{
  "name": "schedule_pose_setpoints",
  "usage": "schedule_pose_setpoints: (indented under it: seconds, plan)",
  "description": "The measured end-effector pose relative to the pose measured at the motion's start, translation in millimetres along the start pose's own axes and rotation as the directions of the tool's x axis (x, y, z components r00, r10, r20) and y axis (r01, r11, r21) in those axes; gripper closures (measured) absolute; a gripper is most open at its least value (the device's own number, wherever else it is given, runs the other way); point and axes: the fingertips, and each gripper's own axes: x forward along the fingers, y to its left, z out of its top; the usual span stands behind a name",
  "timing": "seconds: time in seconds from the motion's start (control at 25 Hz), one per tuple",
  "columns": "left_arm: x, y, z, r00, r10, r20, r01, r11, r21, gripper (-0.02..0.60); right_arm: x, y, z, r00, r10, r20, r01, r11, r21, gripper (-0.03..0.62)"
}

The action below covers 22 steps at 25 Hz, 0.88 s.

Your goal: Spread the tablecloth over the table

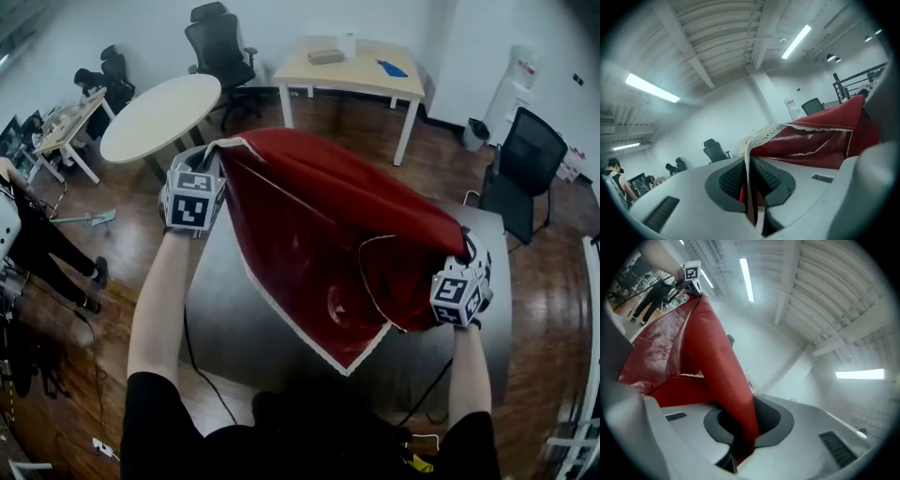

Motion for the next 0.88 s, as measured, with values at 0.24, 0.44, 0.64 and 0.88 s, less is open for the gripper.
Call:
schedule_pose_setpoints:
  seconds: [0.24,0.44,0.64,0.88]
  plan:
    - [-20,5,5,0.999,0.002,0.037,-0.003,0.999,0.032,0.557,-17,-6,5,0.999,-0.037,0.021,0.036,0.999,0.021,0.550]
    - [-36,-38,-46,0.992,-0.125,-0.013,0.125,0.992,-0.006,0.558,-35,-3,-34,0.997,-0.013,-0.071,0.013,1.000,-0.006,0.549]
    - [-77,-146,-125,0.903,-0.414,-0.114,0.420,0.907,0.035,0.558,-63,-9,-130,0.965,-0.017,-0.261,0.009,0.999,-0.033,0.549]
    - [-140,-297,-185,0.685,-0.687,-0.242,0.687,0.720,-0.097,0.565,-117,-45,-247,0.879,-0.023,-0.476,-0.006,0.998,-0.059,0.549]
